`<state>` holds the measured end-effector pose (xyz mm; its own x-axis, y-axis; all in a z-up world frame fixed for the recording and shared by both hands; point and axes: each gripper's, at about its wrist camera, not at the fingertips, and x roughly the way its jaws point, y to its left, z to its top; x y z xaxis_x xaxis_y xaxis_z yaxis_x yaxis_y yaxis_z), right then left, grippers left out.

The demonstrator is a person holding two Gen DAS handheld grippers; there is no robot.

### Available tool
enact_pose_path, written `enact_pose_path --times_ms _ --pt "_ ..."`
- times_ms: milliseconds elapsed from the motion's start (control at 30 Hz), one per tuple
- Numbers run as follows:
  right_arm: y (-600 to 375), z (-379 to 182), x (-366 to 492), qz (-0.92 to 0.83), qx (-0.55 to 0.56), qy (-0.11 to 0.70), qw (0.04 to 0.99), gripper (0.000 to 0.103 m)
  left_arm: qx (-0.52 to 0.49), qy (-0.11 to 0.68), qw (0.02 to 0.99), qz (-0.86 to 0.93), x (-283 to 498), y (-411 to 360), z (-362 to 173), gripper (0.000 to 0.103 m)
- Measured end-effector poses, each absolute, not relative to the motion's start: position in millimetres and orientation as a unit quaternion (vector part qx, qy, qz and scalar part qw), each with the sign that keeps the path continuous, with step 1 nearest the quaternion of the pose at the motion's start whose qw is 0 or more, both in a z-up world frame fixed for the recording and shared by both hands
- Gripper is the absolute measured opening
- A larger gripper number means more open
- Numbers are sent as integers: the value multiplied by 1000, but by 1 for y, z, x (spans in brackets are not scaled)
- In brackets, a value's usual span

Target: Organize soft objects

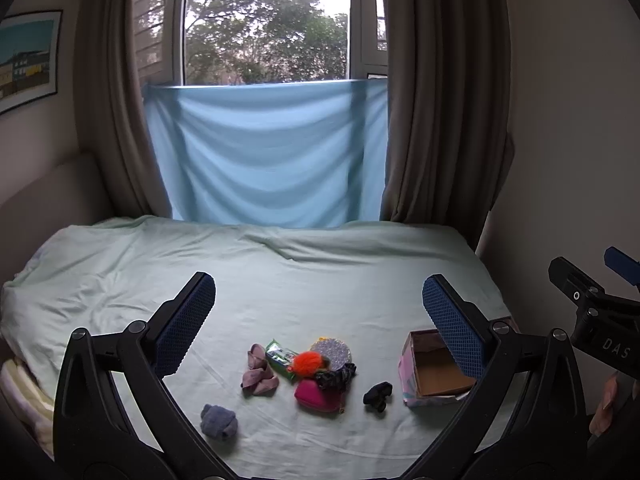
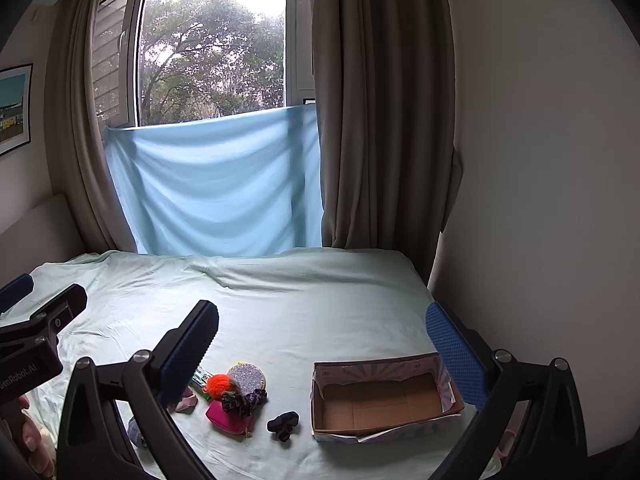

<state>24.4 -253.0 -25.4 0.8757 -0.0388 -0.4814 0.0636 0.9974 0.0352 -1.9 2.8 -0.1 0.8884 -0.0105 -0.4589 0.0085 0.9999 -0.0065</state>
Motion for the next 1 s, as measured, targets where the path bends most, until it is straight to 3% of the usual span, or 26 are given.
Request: enact_pose_path --times_ms 533,1000 --pt "-239 -24 26 7 2 263 965 103 -4 252 967 44 -11 20 0 103" --pt "-147 -90 33 31 26 311 949 103 -18 325 944 64 -23 144 -88 103"
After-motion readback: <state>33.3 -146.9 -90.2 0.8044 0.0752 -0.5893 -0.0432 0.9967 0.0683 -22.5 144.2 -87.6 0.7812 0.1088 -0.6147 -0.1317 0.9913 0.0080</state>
